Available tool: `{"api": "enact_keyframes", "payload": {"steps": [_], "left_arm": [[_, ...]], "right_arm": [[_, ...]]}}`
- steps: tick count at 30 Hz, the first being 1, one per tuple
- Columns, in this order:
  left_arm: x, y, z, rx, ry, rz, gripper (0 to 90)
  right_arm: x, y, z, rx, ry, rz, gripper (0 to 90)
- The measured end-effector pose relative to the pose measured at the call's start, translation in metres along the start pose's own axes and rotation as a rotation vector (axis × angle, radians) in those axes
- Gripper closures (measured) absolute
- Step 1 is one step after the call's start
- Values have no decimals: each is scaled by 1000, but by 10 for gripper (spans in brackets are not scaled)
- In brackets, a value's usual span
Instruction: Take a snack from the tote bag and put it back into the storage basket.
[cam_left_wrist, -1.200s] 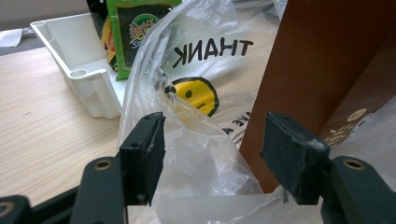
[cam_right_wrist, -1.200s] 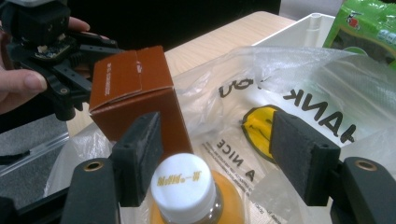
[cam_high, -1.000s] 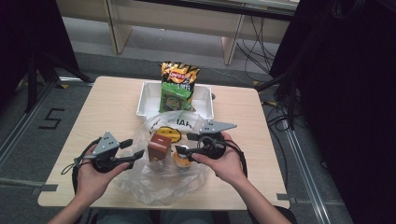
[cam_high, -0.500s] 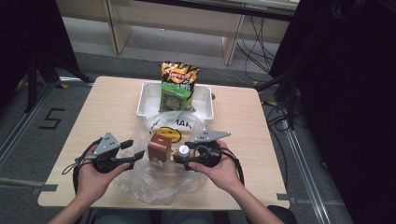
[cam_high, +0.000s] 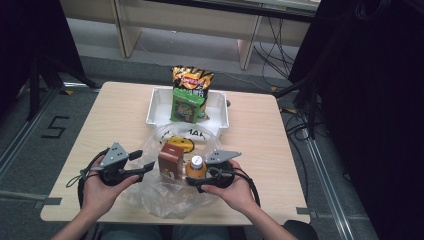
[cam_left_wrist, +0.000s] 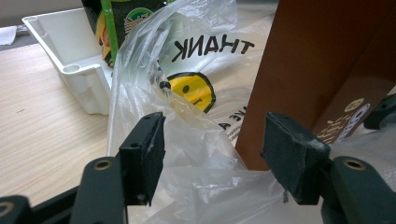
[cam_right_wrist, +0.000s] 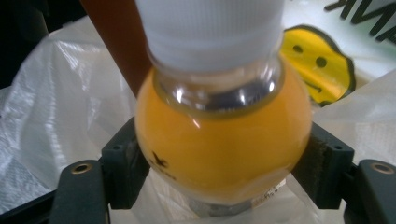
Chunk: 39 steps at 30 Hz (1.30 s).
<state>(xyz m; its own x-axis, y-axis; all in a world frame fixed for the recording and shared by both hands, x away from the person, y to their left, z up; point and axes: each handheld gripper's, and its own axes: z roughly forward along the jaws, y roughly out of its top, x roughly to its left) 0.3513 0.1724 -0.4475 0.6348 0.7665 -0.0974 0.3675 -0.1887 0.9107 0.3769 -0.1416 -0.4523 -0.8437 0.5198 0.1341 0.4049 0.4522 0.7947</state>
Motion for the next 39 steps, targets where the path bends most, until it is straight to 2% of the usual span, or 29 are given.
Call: {"api": "enact_keyframes", "payload": {"steps": [3,4,5,8,10,14,15,22,23,26,27,28,31,32,35,37,38,39], "left_arm": [[1,0,0,0,1,8,387],[1,0,0,1,0,10,387],[1,-1,1,5,-1,16,387],[0,-1,2,2,-4,13,387],[0,-1,1,4,-8,15,387],[0,-1,1,4,-6,14,386],[0,-1,1,4,-7,14,387],[-1,-1,1,3,-5,16,387],[-1,-1,1,5,-6,18,387],[-1,-1,1,9,-1,22,386],[-1,-1,1,9,-1,21,387],[-1,-1,1,11,1,20,387],[-1,-1,1,13,5,21,387],[-1,-1,1,14,3,17,386],[-1,-1,1,14,3,25,386],[-1,-1,2,14,4,24,386],[-1,-1,2,15,4,24,386],[-2,-1,2,17,5,24,386]], "right_arm": [[0,-2,1,17,15,18,314],[1,-2,1,12,13,10,318],[0,-2,1,2,4,-25,325],[1,-2,1,2,-4,-40,333],[2,-1,0,7,-3,-20,335],[1,1,-1,9,0,-32,336],[2,4,-4,-15,-2,-37,337],[1,14,-16,-61,-6,-42,337],[0,17,-18,-82,-9,-34,337],[0,24,-25,-101,6,-10,337],[-2,27,-28,-113,-2,-25,337],[0,28,-30,-114,5,5,337],[-3,35,-34,-139,-18,-24,338],[-2,38,-37,-145,-18,-4,338],[-3,43,-41,-154,-23,0,338],[-6,48,-45,-178,-38,-24,338],[-6,50,-48,-172,-34,-4,338],[-6,52,-48,-188,-40,2,339]]}}
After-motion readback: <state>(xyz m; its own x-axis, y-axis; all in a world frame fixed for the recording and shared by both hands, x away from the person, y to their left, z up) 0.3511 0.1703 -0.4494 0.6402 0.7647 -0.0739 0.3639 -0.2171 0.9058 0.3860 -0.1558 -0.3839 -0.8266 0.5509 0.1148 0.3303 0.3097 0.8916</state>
